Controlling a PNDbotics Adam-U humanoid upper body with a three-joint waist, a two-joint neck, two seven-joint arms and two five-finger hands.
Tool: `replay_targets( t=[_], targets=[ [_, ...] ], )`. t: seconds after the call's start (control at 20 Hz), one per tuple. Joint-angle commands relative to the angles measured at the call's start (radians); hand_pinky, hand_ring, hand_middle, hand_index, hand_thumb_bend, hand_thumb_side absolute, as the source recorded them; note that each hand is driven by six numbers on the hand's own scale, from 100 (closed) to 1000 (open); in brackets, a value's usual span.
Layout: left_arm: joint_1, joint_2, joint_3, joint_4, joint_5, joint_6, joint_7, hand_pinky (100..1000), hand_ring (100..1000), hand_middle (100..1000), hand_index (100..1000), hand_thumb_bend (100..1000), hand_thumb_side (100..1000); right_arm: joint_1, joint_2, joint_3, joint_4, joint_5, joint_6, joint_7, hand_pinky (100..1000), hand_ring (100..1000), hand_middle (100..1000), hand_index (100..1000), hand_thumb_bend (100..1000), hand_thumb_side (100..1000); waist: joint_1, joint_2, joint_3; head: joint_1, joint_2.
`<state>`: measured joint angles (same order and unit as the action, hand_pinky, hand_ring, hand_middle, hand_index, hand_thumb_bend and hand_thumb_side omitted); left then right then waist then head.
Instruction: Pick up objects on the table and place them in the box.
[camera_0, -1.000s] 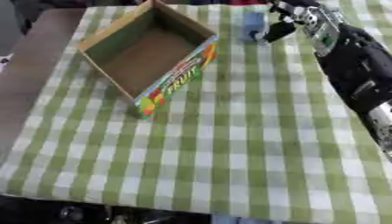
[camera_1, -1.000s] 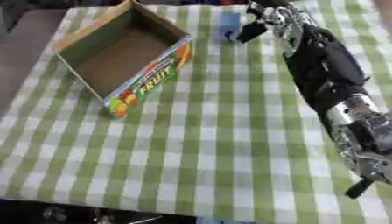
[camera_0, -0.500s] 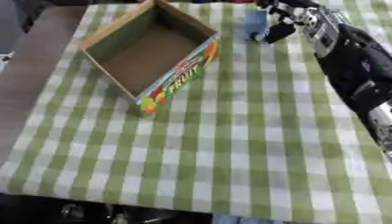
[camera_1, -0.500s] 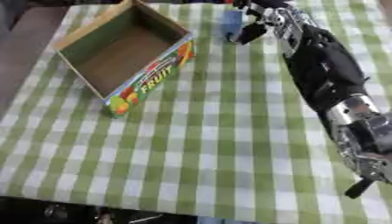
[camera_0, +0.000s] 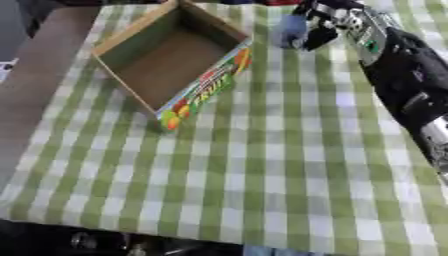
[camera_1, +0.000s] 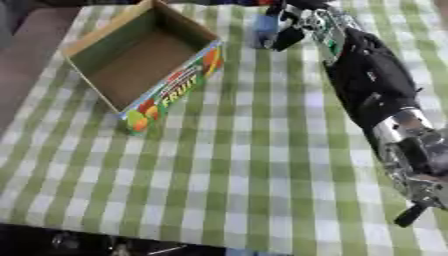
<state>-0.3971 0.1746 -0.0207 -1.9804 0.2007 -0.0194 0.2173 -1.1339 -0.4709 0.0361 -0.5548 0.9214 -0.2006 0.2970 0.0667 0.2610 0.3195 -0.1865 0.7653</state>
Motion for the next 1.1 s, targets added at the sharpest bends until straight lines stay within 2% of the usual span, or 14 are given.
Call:
replay_targets(
  t=[0.05, 0.15, 0.35, 0.6, 1.1],
  targets=[
    [-0.017, 0.01, -0.001, -0.02, 0.004, -0.001, -0.005, 658, 632, 603, 837, 167, 711, -0.013, -0.013, -0.001, -0.011, 0.012, 0.001, -0.012, 701, 794, 698, 809, 161, 258, 0.0, -0.02, 0.001, 0.002, 0.005],
    [-0.017, 0.01, -0.002, -0.02, 0.005, -0.001, -0.005, 658, 632, 603, 837, 166, 711, -0.012, -0.013, 0.0, -0.011, 0.013, -0.001, -0.022, 690, 779, 646, 780, 100, 213, 0.001, -0.022, 0.0, 0.002, 0.005],
    [-0.016, 0.01, -0.002, -0.02, 0.005, -0.001, -0.006, 658, 633, 603, 837, 165, 711, -0.012, -0.014, 0.001, -0.018, 0.014, -0.008, -0.046, 670, 753, 556, 709, 100, 105, 0.001, -0.027, -0.003, 0.004, 0.005],
    [-0.015, 0.01, -0.001, -0.02, 0.005, -0.001, -0.007, 658, 633, 604, 836, 164, 712, -0.011, -0.012, 0.01, -0.047, 0.013, -0.029, -0.075, 658, 737, 505, 665, 100, 100, 0.001, -0.033, -0.008, 0.005, 0.005],
    [-0.009, 0.008, -0.003, -0.02, 0.004, -0.002, -0.01, 659, 635, 605, 835, 161, 713, -0.03, 0.004, 0.089, -0.3, -0.072, -0.13, -0.052, 664, 733, 506, 663, 100, 100, -0.006, -0.06, -0.016, 0.003, 0.005]
  ],
)
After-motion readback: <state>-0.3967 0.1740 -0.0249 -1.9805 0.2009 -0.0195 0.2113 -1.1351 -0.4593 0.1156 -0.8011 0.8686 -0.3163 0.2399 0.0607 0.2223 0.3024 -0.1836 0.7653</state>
